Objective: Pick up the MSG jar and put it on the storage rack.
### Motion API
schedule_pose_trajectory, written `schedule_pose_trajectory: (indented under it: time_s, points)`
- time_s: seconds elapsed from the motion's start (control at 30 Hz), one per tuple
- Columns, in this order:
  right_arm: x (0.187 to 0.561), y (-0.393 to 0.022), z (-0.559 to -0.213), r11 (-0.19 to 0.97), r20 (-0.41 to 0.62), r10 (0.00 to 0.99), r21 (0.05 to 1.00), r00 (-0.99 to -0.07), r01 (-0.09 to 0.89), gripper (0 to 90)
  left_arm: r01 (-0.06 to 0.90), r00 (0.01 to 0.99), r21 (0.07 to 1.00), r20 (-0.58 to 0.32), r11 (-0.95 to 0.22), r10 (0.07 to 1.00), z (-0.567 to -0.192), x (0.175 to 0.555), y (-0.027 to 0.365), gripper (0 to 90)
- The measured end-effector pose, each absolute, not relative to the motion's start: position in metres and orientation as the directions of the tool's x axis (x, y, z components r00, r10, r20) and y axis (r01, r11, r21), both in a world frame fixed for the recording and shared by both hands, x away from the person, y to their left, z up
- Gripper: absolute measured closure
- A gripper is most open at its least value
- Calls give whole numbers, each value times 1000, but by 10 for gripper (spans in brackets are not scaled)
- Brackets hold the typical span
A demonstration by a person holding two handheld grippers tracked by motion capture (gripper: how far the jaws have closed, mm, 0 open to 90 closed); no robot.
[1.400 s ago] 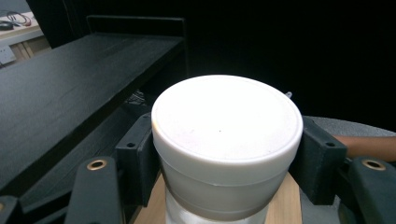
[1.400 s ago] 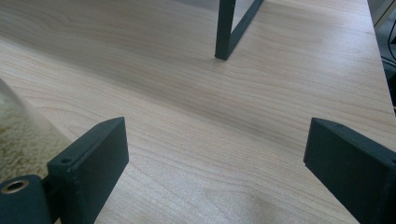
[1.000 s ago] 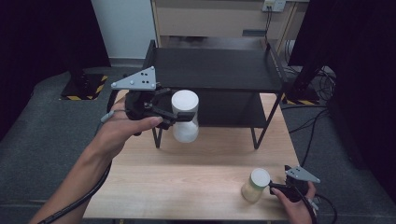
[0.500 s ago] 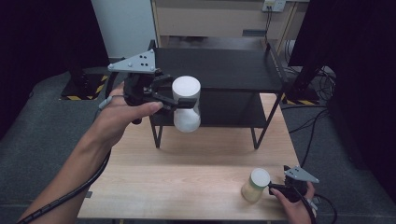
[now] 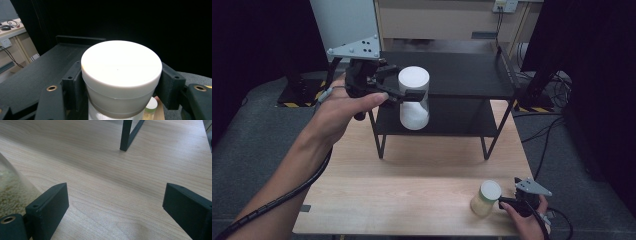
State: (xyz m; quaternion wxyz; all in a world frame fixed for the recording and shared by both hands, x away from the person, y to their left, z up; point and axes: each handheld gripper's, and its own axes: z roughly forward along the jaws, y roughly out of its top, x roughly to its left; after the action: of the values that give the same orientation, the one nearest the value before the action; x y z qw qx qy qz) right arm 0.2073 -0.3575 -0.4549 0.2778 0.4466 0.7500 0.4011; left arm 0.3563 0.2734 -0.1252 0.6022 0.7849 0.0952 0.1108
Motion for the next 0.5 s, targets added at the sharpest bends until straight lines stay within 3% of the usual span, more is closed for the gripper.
schedule_pose_trajectory:
  time_s: [0.5]
  points:
    - [208, -360, -456, 272, -50, 895, 849, -443, 453, 70, 8, 950, 971, 68, -240, 305, -110, 371, 274, 325]
